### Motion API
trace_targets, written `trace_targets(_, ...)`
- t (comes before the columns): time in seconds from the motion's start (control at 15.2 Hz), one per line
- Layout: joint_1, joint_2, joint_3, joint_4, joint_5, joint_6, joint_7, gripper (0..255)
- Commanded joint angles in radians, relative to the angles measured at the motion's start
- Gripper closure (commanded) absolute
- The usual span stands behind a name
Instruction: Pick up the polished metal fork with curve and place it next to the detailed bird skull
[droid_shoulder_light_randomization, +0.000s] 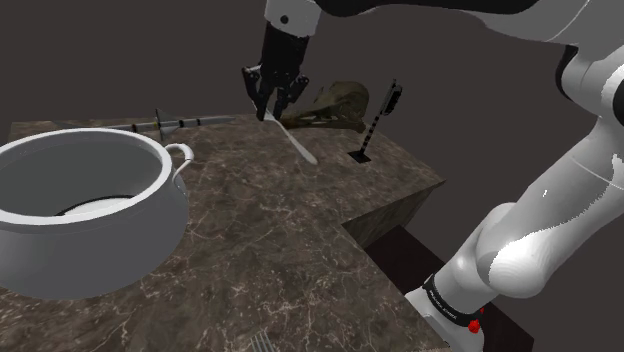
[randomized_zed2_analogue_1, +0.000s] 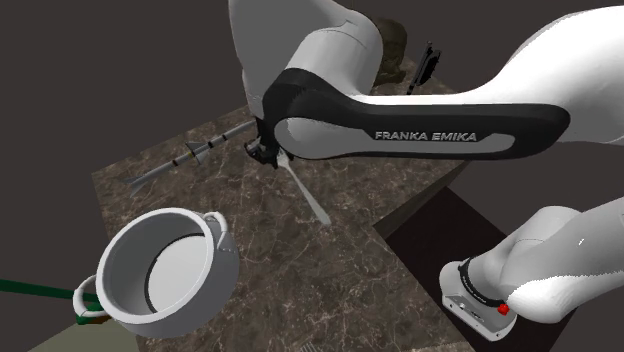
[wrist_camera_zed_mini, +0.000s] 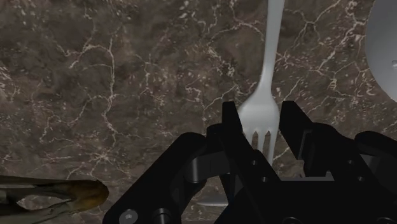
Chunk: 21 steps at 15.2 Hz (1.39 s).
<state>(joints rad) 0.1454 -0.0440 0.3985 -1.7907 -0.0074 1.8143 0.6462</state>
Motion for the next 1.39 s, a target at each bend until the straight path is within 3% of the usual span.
trace_targets(0.0, 0.0, 0.001, 0.0, 0.034, 0.0, -0.033, 0.0, 255)
trace_targets(0.53, 0.001, 0.018, 0.002, 0.158, -0.007, -0.142, 0.003, 255)
trace_targets(1.32, -0.133, -0.079, -0.167, 0.049, 0.031, -0.124, -0.305, 255)
